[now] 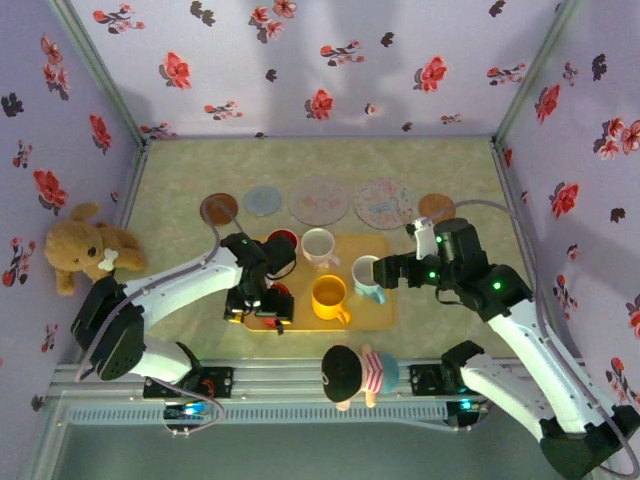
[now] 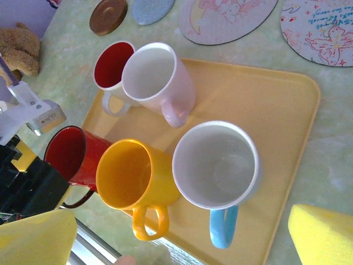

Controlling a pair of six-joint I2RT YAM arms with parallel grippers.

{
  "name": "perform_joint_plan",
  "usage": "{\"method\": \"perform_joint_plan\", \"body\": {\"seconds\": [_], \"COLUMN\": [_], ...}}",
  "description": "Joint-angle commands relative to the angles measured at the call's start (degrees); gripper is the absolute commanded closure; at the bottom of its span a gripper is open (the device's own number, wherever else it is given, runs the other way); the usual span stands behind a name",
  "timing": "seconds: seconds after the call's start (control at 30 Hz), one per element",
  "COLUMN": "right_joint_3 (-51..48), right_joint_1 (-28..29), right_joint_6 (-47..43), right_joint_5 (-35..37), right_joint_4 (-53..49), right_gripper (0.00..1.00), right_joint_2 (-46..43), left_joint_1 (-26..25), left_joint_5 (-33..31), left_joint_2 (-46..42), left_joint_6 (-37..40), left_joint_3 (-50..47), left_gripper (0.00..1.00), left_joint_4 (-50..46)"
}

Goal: Place the cup by the coaster

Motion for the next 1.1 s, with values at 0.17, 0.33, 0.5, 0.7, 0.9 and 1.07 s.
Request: {"method": "perform_joint_plan", "body": {"seconds": [0.17, 0.33, 0.5, 0.7, 0.9, 1.07], "right_joint_3": [-1.4, -1.8, -2.1, -3.1, -3.8, -4.2], "right_joint_1": [0.3, 0.3, 0.3, 0.3, 0.3, 0.3], "right_joint_6": [1.7, 1.8, 1.9, 1.7, 1.5, 1.5], "right_joint_5": [0.4, 0.6, 0.1, -1.7, -2.1, -2.0], "right_joint_4": [2.9, 3.3, 4.3, 6.4, 6.9, 7.4], "right_gripper": [0.0, 0.01, 0.0, 0.0, 0.0, 0.0], "right_joint_2": [0.2, 0.2, 0.6, 0.9, 1.6, 1.6], "left_joint_1": [0.7, 0.1, -2.3, -5.0, -6.5, -6.5], "left_joint_5": [9.0, 9.5, 7.7, 2.9, -0.5, -3.0], "left_joint_2": [-7.0, -9.3, -10.4, -10.9, -10.8, -10.6], "left_joint_6": [5.3, 3.4, -2.5, -10.5, -13.5, -12.8], "left_joint_3": [-0.2, -3.4, -6.8, -10.5, -11.8, -11.2], "left_gripper": [0.01, 0.01, 0.03, 0.09, 0.17, 0.22], "left_joint_4": [3.0, 3.7, 9.2, 14.8, 15.5, 10.4]}}
